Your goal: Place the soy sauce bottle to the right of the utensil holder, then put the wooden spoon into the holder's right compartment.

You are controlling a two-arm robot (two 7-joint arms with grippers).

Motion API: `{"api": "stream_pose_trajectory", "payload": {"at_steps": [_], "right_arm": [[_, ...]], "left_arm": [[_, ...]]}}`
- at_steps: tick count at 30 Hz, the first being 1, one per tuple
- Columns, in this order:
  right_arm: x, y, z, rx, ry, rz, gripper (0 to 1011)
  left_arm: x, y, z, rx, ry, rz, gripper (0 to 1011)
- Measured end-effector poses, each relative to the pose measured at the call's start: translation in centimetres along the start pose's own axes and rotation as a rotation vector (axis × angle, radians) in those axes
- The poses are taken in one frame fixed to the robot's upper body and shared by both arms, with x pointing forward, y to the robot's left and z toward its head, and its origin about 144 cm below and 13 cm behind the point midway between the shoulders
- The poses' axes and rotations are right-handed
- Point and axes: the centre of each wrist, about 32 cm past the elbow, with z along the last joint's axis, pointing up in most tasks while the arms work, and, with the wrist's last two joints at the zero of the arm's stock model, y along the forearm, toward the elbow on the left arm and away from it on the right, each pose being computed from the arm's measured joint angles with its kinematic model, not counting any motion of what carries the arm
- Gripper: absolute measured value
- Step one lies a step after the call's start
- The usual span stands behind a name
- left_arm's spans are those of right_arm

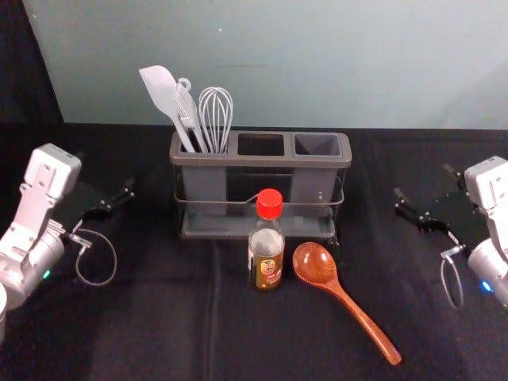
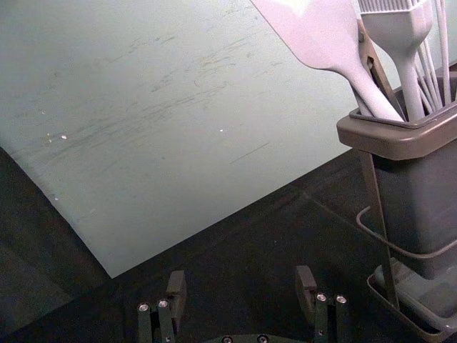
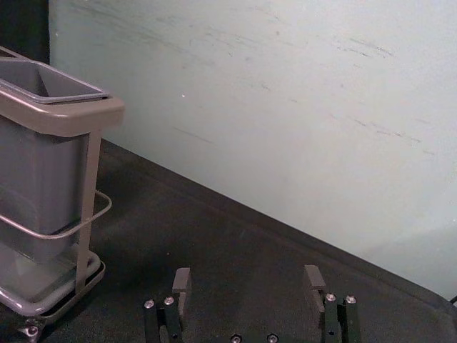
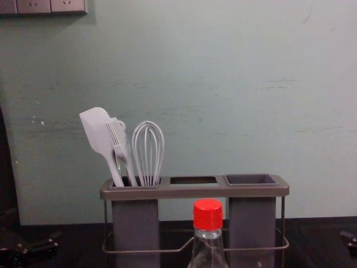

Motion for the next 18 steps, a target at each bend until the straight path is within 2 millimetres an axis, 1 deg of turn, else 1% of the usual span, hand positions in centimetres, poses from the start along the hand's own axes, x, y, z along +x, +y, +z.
{"api": "stream_pose_trajectory", "payload": {"at_steps": [18], "right_arm": [[0.0, 0.0, 0.0, 0.0, 0.0, 0.0, 1003]], "left_arm": [[0.0, 0.0, 0.0, 0.0, 0.0, 0.0, 1005]]}}
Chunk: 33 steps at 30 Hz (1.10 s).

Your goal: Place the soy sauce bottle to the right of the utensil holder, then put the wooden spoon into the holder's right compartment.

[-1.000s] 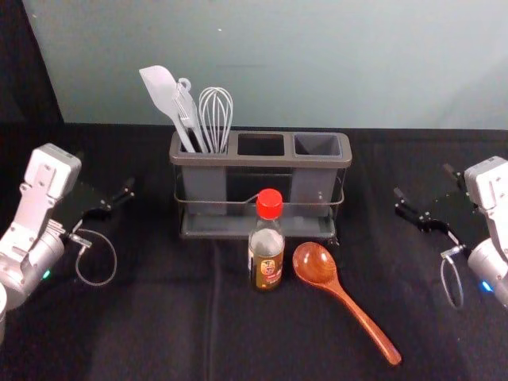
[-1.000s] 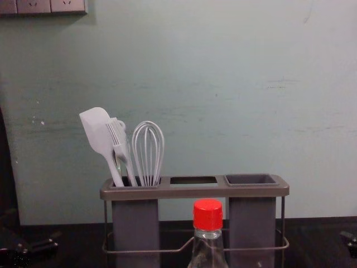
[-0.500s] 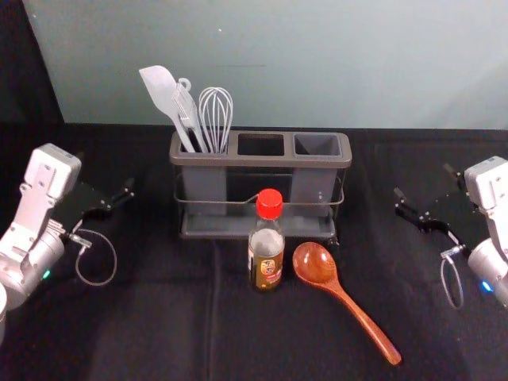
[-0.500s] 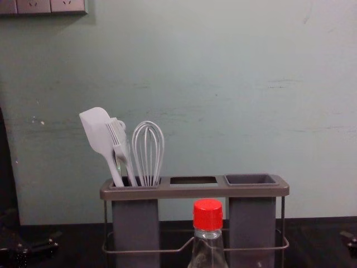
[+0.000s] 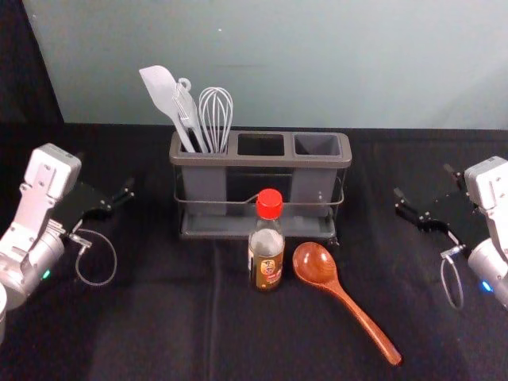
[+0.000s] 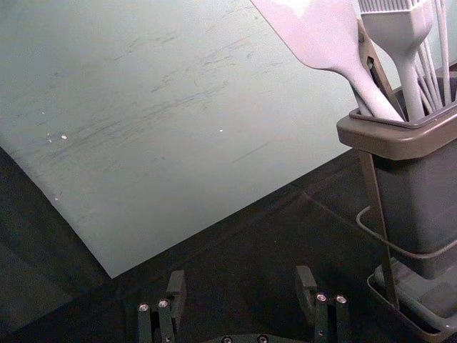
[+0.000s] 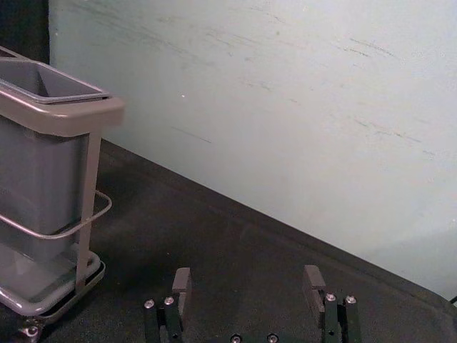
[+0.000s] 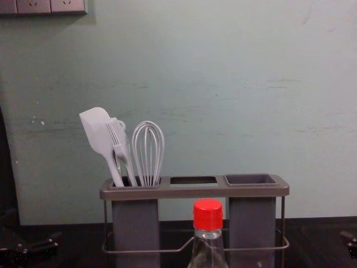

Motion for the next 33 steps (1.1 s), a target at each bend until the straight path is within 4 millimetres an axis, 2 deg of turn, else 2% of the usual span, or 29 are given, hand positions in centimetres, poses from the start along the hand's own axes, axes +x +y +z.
{"api": "stream_pose_trajectory", "payload": {"at_steps": [33], "right_arm": [[0.0, 0.0, 0.0, 0.0, 0.0, 0.0, 1003]], "left_arm": [[0.0, 0.0, 0.0, 0.0, 0.0, 0.0, 1005]]}}
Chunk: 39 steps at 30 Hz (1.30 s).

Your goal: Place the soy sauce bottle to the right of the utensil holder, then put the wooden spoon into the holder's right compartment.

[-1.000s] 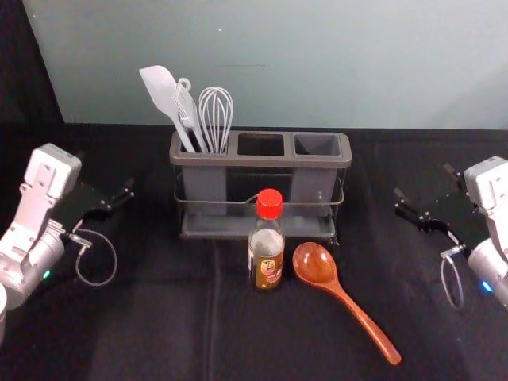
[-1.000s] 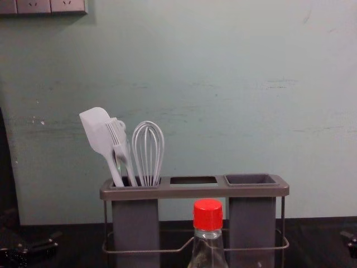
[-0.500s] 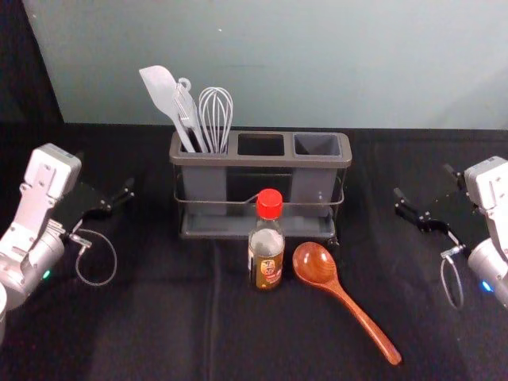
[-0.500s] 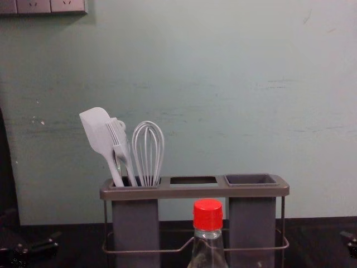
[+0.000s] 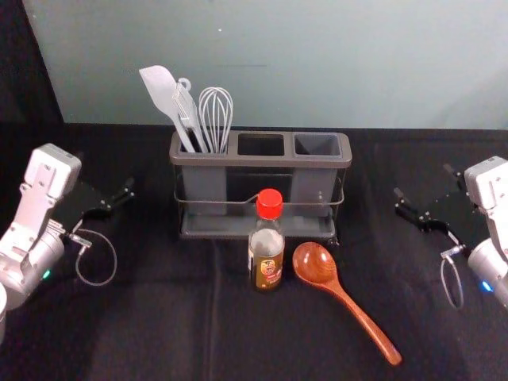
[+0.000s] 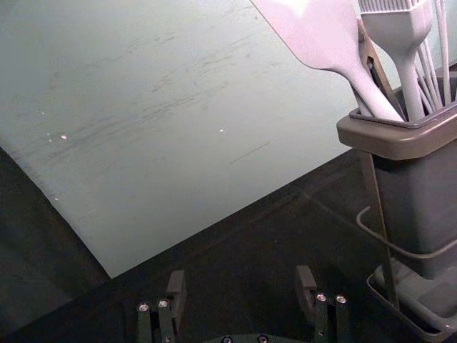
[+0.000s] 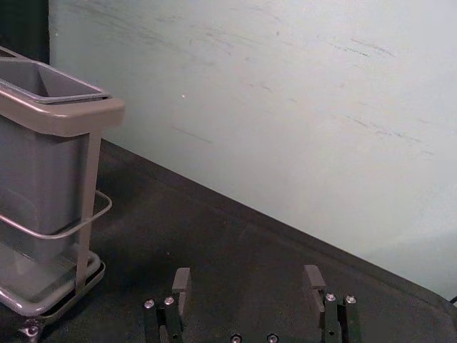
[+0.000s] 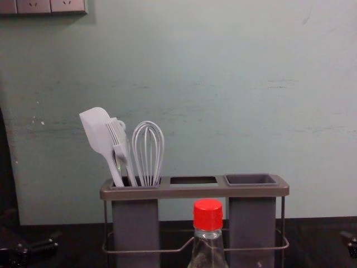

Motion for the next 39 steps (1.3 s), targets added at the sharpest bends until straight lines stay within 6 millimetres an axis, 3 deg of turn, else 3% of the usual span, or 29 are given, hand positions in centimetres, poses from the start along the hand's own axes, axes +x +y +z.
{"api": "stream_pose_trajectory", "payload": {"at_steps": [39], "right_arm": [[0.11, -0.48, -0.02, 0.002, -0.003, 0.001, 1003]], "left_arm": [[0.0, 0.0, 0.0, 0.0, 0.0, 0.0, 1005]]}}
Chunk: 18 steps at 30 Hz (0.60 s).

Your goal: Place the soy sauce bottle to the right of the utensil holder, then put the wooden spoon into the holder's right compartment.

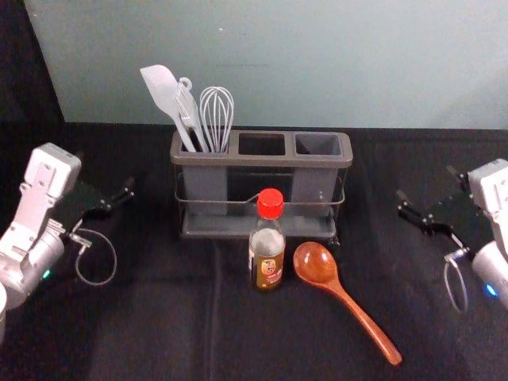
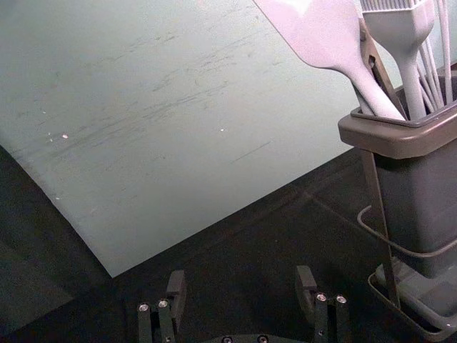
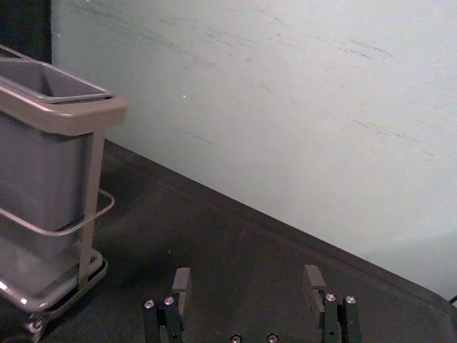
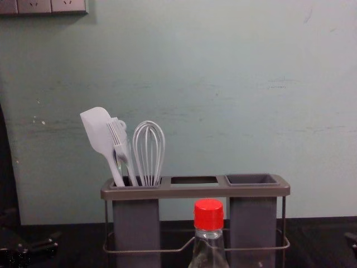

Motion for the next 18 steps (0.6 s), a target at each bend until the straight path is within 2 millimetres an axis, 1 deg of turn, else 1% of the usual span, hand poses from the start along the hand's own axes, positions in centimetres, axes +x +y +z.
{"api": "stream_pose_trajectory", "payload": {"at_steps": [2, 5, 6, 9, 11, 12, 18], "right_arm": [[0.1, -0.5, 0.0, 0.001, -0.004, 0.002, 1003], [0.1, -2.2, -0.1, 0.018, -0.026, 0.012, 1002], [0.1, -2.2, -0.1, 0.018, -0.026, 0.012, 1003], [0.0, -4.1, -0.1, 0.033, -0.039, 0.03, 1003], [0.0, -4.8, -0.1, 0.04, -0.04, 0.04, 1003], [-0.1, -5.5, 0.0, 0.047, -0.04, 0.056, 1002], [-0.5, -7.8, 0.4, 0.079, -0.013, 0.139, 1003]], "left_arm": [[0.0, 0.0, 0.0, 0.0, 0.0, 0.0, 1005], [0.0, 0.0, 0.0, 0.0, 0.0, 0.0, 1005], [0.0, 0.0, 0.0, 0.0, 0.0, 0.0, 1005], [0.0, 0.0, 0.0, 0.0, 0.0, 0.0, 1005], [0.0, 0.0, 0.0, 0.0, 0.0, 0.0, 1005], [0.0, 0.0, 0.0, 0.0, 0.0, 0.0, 1005], [0.0, 0.0, 0.0, 0.0, 0.0, 0.0, 1005]]}}
